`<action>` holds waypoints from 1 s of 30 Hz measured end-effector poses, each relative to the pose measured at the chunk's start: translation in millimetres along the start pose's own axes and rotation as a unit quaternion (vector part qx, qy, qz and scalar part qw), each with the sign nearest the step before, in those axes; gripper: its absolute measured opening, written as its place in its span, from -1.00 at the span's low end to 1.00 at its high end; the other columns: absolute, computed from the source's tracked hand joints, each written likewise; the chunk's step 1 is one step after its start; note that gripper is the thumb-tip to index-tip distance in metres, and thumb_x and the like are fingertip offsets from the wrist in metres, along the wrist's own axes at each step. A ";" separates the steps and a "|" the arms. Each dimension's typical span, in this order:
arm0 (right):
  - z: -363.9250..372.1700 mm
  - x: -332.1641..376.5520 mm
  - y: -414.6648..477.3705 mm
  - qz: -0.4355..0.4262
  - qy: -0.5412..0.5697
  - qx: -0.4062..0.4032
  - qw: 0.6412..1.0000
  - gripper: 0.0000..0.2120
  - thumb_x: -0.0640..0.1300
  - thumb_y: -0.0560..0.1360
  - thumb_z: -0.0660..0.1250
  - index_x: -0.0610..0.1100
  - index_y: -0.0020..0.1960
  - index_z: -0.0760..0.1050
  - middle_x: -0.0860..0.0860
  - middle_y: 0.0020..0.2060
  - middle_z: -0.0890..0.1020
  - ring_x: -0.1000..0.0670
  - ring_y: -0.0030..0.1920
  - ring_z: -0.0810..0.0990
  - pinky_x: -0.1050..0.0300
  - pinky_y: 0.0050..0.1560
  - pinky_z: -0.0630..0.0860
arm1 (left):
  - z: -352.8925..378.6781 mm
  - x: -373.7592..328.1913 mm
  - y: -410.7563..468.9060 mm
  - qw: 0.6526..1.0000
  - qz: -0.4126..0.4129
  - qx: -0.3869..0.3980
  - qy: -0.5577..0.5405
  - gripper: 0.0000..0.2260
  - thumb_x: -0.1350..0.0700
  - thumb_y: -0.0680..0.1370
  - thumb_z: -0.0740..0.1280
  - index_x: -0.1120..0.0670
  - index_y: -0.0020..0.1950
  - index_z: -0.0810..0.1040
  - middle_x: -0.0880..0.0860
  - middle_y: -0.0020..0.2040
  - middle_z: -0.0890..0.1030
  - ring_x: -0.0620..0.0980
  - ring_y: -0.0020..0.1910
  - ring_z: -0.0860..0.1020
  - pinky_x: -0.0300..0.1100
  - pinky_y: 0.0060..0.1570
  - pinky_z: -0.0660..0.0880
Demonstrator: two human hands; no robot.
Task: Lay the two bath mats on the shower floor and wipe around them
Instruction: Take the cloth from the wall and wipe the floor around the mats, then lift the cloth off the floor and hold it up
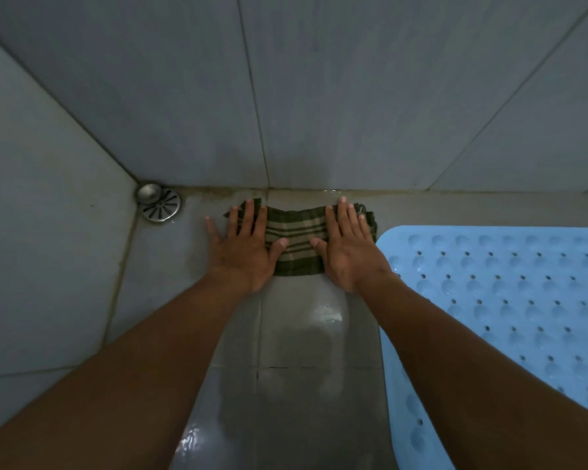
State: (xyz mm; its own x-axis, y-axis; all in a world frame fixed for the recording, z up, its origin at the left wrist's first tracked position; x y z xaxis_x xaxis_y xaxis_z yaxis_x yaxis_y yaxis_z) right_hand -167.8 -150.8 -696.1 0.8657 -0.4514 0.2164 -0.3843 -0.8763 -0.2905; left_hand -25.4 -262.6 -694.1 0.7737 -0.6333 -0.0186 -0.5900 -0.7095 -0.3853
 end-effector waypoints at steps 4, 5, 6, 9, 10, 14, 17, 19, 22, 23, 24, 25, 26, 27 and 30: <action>-9.3 -2.9 8.3 -0.012 0.016 0.000 1.000 -0.35 0.13 0.69 -0.07 -0.22 0.61 -0.14 -0.18 0.59 -0.19 -0.16 0.58 -0.24 -0.03 0.55 -0.26 | -13.3 -4.8 5.2 0.996 0.020 -0.079 -0.023 -0.32 -0.31 0.61 -0.02 0.03 0.63 -0.01 0.08 0.64 -0.02 0.12 0.60 -0.08 0.27 0.50 -0.12; -12.7 -3.7 8.2 -0.022 0.010 -0.003 1.000 -0.38 0.09 0.69 -0.03 -0.22 0.61 -0.09 -0.15 0.61 -0.12 -0.16 0.59 -0.20 -0.06 0.56 -0.22 | -18.2 -3.8 4.1 0.992 0.025 -0.117 -0.046 -0.34 -0.28 0.61 0.07 0.04 0.61 0.08 0.10 0.62 0.10 0.14 0.59 0.03 0.23 0.49 -0.02; -17.4 -5.1 7.6 -0.035 -0.009 -0.015 0.999 -0.40 0.03 0.68 0.05 -0.21 0.61 -0.01 -0.13 0.61 -0.01 -0.16 0.59 -0.12 -0.09 0.57 -0.16 | -22.0 -1.7 2.8 0.986 0.029 -0.152 -0.067 -0.38 -0.24 0.61 0.13 0.05 0.58 0.16 0.10 0.58 0.21 0.15 0.55 0.14 0.18 0.46 0.08; -33.7 -16.1 5.8 -0.047 -0.061 -0.053 0.996 -0.35 -0.08 0.52 0.27 -0.15 0.57 0.19 -0.08 0.53 0.29 -0.17 0.52 0.14 -0.12 0.46 0.11 | -26.8 4.7 2.3 0.978 0.033 -0.199 -0.054 -0.51 -0.10 0.63 0.17 0.07 0.52 0.31 0.08 0.48 0.40 0.16 0.38 0.35 0.08 0.27 0.25; -38.5 -21.5 6.5 -0.033 -0.065 -0.059 0.996 -0.35 -0.05 0.50 0.30 -0.11 0.55 0.22 -0.07 0.48 0.35 -0.17 0.46 0.21 -0.12 0.38 0.17 | -28.5 5.4 4.6 0.979 0.032 -0.197 -0.032 -0.52 -0.08 0.61 0.19 0.06 0.50 0.35 0.09 0.43 0.44 0.17 0.33 0.37 0.07 0.21 0.26; -50.8 -27.3 18.0 0.005 -0.074 -0.042 0.996 -0.53 0.03 0.51 0.29 -0.06 0.39 0.41 -0.08 0.28 0.45 -0.19 0.31 0.27 -0.11 0.23 0.26 | -46.7 2.2 14.9 0.989 0.010 -0.149 0.014 -0.63 -0.10 0.53 0.29 0.00 0.28 0.53 0.09 0.25 0.53 0.14 0.23 0.37 0.02 0.13 0.24; -65.7 -20.9 21.5 -0.001 -0.092 -0.038 0.995 -0.67 0.00 0.49 0.32 -0.08 0.22 0.51 -0.07 0.21 0.45 -0.19 0.27 0.28 -0.10 0.17 0.27 | -56.9 -1.7 13.3 0.990 0.035 -0.125 0.048 -0.69 -0.09 0.52 0.30 -0.01 0.21 0.57 0.07 0.23 0.51 0.12 0.26 0.34 0.02 0.16 0.24; -79.7 -19.3 17.7 -0.009 -0.080 -0.055 0.995 -0.75 -0.02 0.50 0.31 -0.05 0.14 0.52 -0.04 0.13 0.55 -0.16 0.24 0.33 -0.09 0.15 0.28 | -68.9 1.8 8.7 0.989 0.038 -0.138 0.039 -0.70 -0.08 0.54 0.29 0.01 0.20 0.56 0.07 0.21 0.55 0.13 0.24 0.37 0.02 0.14 0.24; -107.9 -17.1 6.2 -0.017 -0.046 -0.074 0.996 -0.82 -0.07 0.53 0.26 -0.01 0.12 0.51 -0.04 -0.01 0.63 -0.15 0.18 0.43 -0.06 0.11 0.26 | -97.8 4.9 -3.0 0.985 0.039 -0.171 0.008 -0.78 -0.05 0.57 0.27 0.00 0.16 0.51 0.09 0.11 0.64 0.14 0.19 0.42 0.02 0.09 0.22; -119.2 -16.8 2.1 -0.015 -0.033 -0.080 0.996 -0.82 -0.07 0.55 0.25 0.02 0.13 0.51 -0.05 -0.02 0.64 -0.15 0.16 0.45 -0.05 0.10 0.25 | -108.9 5.0 -6.8 0.983 0.040 -0.178 -0.002 -0.79 -0.04 0.57 0.28 0.00 0.14 0.51 0.10 0.07 0.65 0.15 0.17 0.43 0.01 0.08 0.22; -131.7 -16.5 -1.9 -0.015 -0.024 -0.091 0.995 -0.82 -0.07 0.55 0.24 0.04 0.13 0.51 -0.04 -0.02 0.64 -0.15 0.16 0.47 -0.05 0.10 0.25 | -121.3 3.9 -11.7 0.981 0.042 -0.187 -0.014 -0.80 -0.04 0.57 0.29 0.01 0.13 0.52 0.12 0.05 0.65 0.16 0.16 0.44 0.00 0.07 0.24; -145.4 -16.0 -5.6 -0.015 -0.023 -0.102 0.994 -0.82 -0.07 0.55 0.23 0.05 0.13 0.51 -0.04 -0.01 0.65 -0.14 0.16 0.47 -0.04 0.10 0.25 | -135.2 1.4 -16.9 0.979 0.046 -0.199 -0.026 -0.81 -0.02 0.57 0.30 0.02 0.12 0.52 0.13 0.03 0.65 0.17 0.16 0.45 0.00 0.07 0.25; -159.4 -16.2 -8.9 -0.016 -0.024 -0.108 0.994 -0.82 -0.07 0.55 0.23 0.05 0.13 0.51 -0.03 -0.01 0.65 -0.14 0.16 0.46 -0.05 0.11 0.26 | -149.0 -1.0 -21.9 0.975 0.047 -0.212 -0.039 -0.82 -0.01 0.57 0.30 0.02 0.12 0.52 0.14 0.02 0.65 0.18 0.15 0.45 0.00 0.07 0.26; -174.3 -16.9 -12.3 -0.016 -0.024 -0.114 0.993 -0.82 -0.07 0.55 0.23 0.04 0.13 0.51 -0.04 -0.01 0.64 -0.14 0.16 0.46 -0.05 0.12 0.27 | -164.1 -4.2 -28.4 0.971 0.048 -0.227 -0.051 -0.82 0.00 0.57 0.31 0.03 0.13 0.52 0.14 0.02 0.65 0.18 0.15 0.46 0.00 0.07 0.27; -226.7 -21.5 -24.5 -0.010 0.002 -0.142 0.990 -0.78 -0.07 0.56 0.24 0.03 0.18 0.51 -0.06 -0.04 0.61 -0.16 0.20 0.42 -0.05 0.15 0.26 | -211.8 -14.6 -49.2 0.954 0.054 -0.278 -0.102 -0.82 0.01 0.60 0.29 0.04 0.14 0.53 0.16 0.01 0.63 0.19 0.10 0.49 -0.02 0.01 0.30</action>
State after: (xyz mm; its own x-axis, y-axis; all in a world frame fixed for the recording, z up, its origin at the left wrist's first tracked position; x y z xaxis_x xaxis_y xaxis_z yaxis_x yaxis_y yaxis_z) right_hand -249.7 -157.8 -482.4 0.8727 -0.4338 0.2239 -0.4424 -0.8967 -0.0130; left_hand -56.5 -283.9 -479.4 0.6971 -0.6789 -0.2307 -0.6560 -0.7337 0.1769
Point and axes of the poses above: each hand's wrist, its own y-axis towards the middle knuckle, its own z-axis out of the palm, x = y × z, the point moved 6 cm from there along y, towards the middle knuckle
